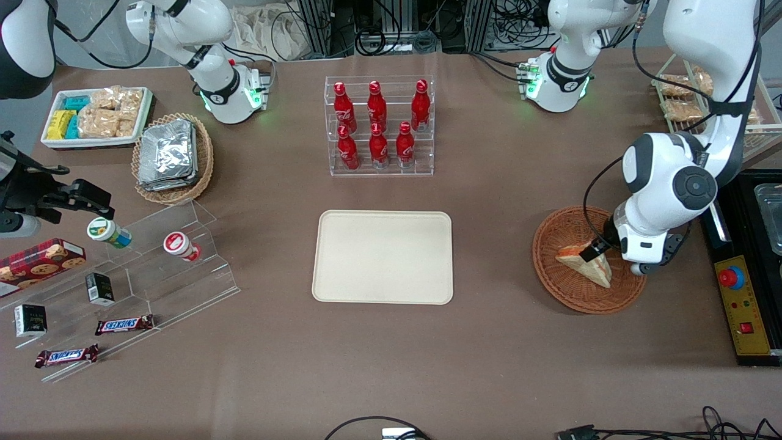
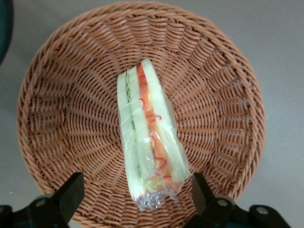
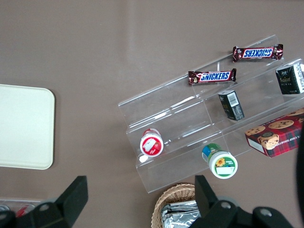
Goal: Place sandwich from basket to tray
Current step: 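Lower the open left gripper around the wrapped sandwich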
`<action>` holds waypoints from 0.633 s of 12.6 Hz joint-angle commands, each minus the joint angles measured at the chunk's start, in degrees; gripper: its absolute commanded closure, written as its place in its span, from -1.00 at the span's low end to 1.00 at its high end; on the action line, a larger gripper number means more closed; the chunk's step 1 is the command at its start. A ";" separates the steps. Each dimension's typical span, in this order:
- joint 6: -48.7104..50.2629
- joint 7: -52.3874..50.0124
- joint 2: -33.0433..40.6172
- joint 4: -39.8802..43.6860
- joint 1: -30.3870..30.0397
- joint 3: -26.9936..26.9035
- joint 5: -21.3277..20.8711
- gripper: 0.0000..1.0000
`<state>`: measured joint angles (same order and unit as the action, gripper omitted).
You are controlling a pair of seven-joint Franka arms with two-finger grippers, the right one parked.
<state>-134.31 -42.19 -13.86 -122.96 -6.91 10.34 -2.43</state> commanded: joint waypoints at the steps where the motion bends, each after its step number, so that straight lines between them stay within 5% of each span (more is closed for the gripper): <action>1: -3.49 -3.16 -1.43 -0.96 -0.30 0.20 -0.47 -1.00; 8: -8.16 -10.98 -6.97 1.14 -0.30 0.20 -0.29 -1.00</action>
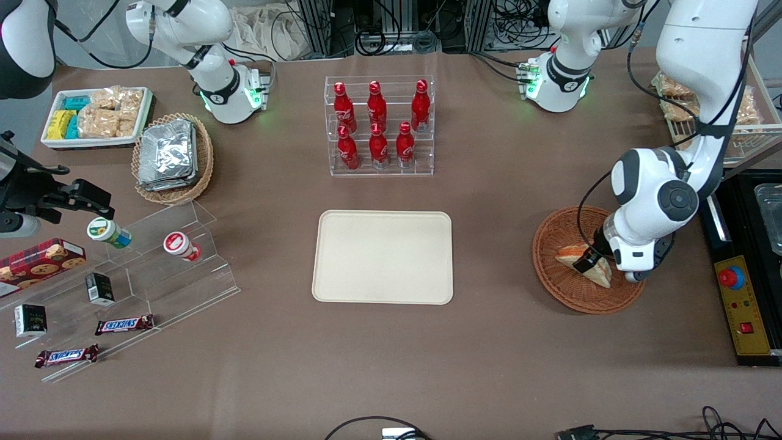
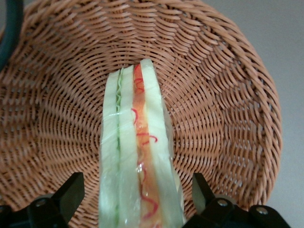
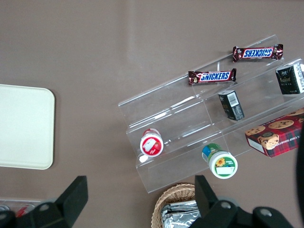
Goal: Place sandwich from basket to tray
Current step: 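Lower the open left gripper around the wrapped sandwich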
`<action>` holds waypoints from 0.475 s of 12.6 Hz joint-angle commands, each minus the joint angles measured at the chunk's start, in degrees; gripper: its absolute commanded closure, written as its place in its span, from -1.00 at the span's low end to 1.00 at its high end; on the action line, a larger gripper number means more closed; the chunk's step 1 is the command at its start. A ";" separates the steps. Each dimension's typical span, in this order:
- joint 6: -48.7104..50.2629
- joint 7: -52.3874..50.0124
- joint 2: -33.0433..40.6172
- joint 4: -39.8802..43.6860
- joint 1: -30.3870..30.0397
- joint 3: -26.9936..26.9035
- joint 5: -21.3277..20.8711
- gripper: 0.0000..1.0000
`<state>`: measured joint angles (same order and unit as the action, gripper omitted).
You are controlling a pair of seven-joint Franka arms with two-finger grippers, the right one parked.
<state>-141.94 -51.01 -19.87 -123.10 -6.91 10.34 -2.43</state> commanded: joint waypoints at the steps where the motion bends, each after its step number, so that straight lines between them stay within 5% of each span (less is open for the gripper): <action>1: -0.44 -2.25 -0.96 1.29 -0.30 0.21 -0.30 -0.85; 3: -0.35 -4.44 -1.04 1.37 -0.21 0.21 -0.38 -0.49; 5: 0.00 -5.07 -1.04 1.81 -0.12 0.21 -0.47 0.62; 6: 0.09 -4.89 -1.04 1.90 -0.12 0.21 -0.47 0.94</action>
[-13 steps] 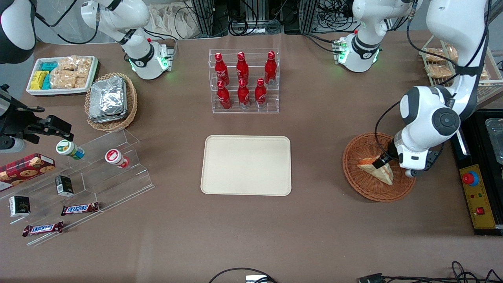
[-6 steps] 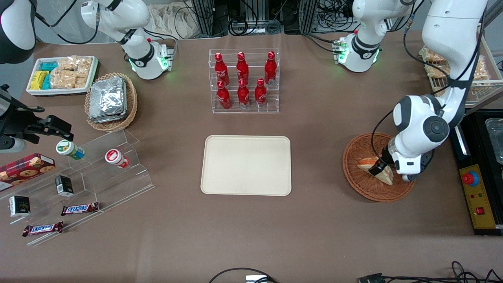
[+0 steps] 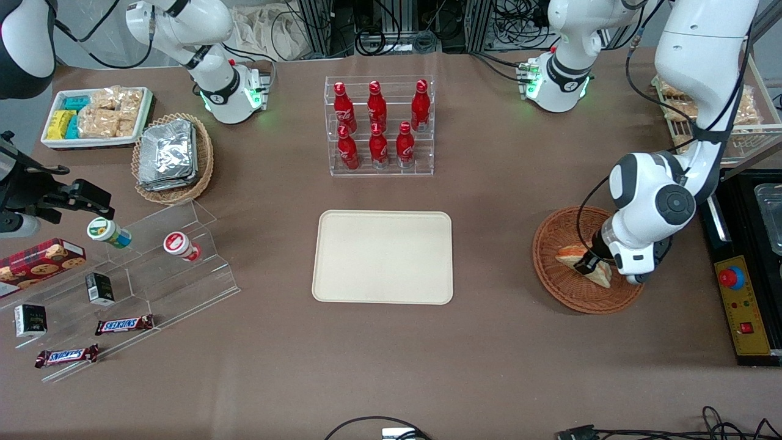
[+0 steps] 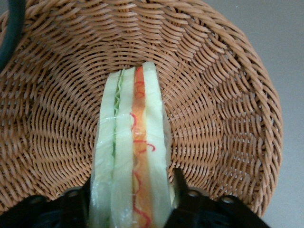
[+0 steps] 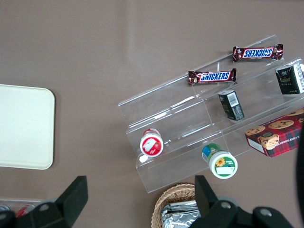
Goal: Place sandwich from basket to tray
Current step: 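Close the left gripper on the sandwich's crust edge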
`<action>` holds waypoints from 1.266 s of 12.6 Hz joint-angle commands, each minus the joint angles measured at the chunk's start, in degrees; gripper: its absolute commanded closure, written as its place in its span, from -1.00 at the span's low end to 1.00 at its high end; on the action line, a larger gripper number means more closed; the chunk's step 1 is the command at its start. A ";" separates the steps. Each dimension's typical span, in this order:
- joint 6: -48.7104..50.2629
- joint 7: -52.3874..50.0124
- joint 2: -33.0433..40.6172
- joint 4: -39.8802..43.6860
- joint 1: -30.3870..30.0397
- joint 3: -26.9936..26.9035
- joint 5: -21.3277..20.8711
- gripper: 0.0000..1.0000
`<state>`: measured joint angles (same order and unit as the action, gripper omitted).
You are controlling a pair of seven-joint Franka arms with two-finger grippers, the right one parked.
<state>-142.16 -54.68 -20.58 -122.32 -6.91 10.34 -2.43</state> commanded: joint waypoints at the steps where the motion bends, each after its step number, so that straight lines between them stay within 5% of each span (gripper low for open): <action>1: 0.30 -1.31 -0.33 1.12 -0.12 0.21 -0.47 1.00; 8: 0.74 -1.14 -0.25 2.61 0.05 0.21 -0.56 1.00; 16: 22.34 -0.26 0.19 18.59 0.41 0.65 -1.34 1.00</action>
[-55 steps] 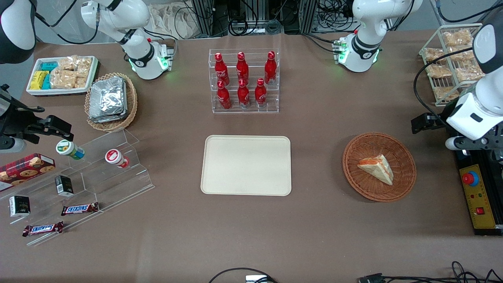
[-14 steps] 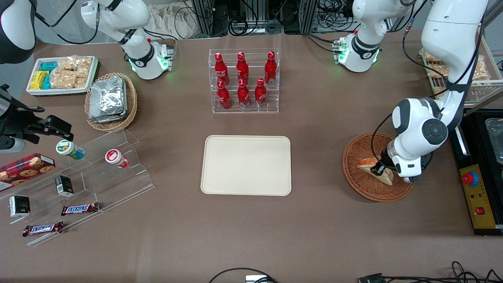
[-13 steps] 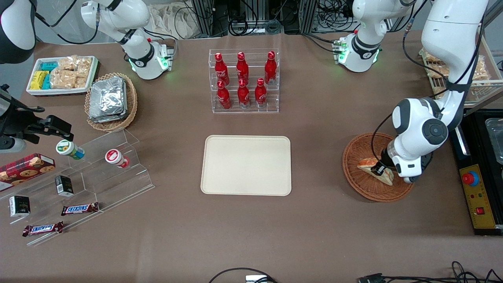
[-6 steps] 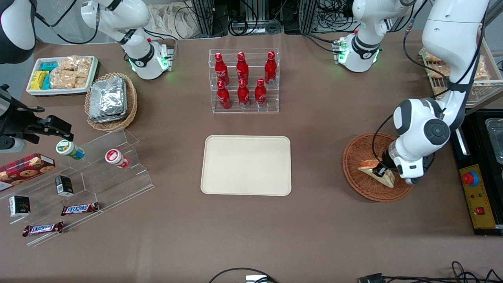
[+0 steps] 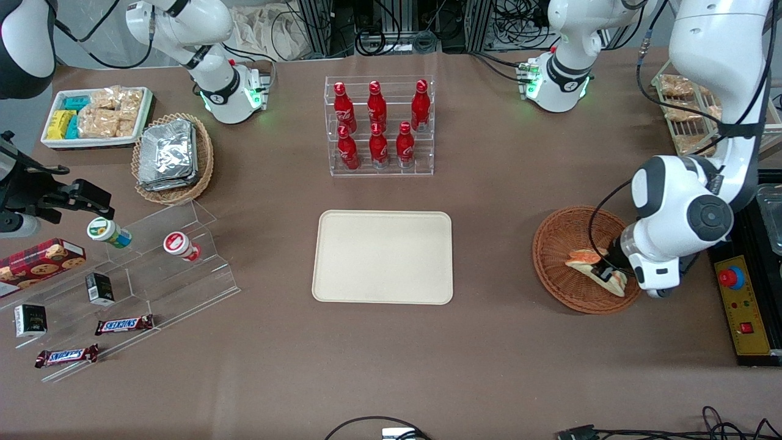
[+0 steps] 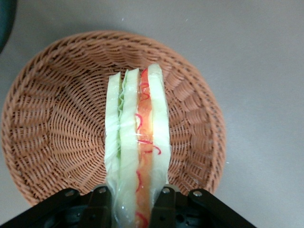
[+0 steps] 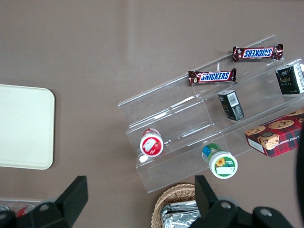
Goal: Place sandwich from basket to tray
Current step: 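Close the left gripper on the sandwich's crust edge, then lift the sandwich up out of the basket with the left gripper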
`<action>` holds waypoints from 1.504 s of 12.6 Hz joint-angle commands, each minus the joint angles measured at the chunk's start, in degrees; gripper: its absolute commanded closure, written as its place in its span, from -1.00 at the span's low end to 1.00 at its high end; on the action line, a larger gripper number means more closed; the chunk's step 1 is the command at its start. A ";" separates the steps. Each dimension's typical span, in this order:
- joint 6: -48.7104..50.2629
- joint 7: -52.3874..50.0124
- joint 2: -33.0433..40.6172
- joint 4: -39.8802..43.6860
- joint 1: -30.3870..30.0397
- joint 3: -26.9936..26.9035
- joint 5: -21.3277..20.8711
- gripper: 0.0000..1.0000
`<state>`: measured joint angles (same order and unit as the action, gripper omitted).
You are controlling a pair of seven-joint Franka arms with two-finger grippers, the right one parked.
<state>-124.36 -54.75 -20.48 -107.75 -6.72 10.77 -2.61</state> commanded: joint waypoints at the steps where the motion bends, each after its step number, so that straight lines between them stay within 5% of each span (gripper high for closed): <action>1: 7.78 1.47 0.26 6.04 0.21 0.30 -1.60 1.00; 8: 27.91 14.22 3.07 21.59 0.30 1.09 -1.43 1.00; 15: 34.27 14.94 3.34 29.61 0.30 10.83 -1.61 0.98; 19: 33.39 15.20 0.45 29.62 2.92 19.01 -8.97 0.97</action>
<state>-91.49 -40.29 -17.39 -79.67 -5.83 27.55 -8.00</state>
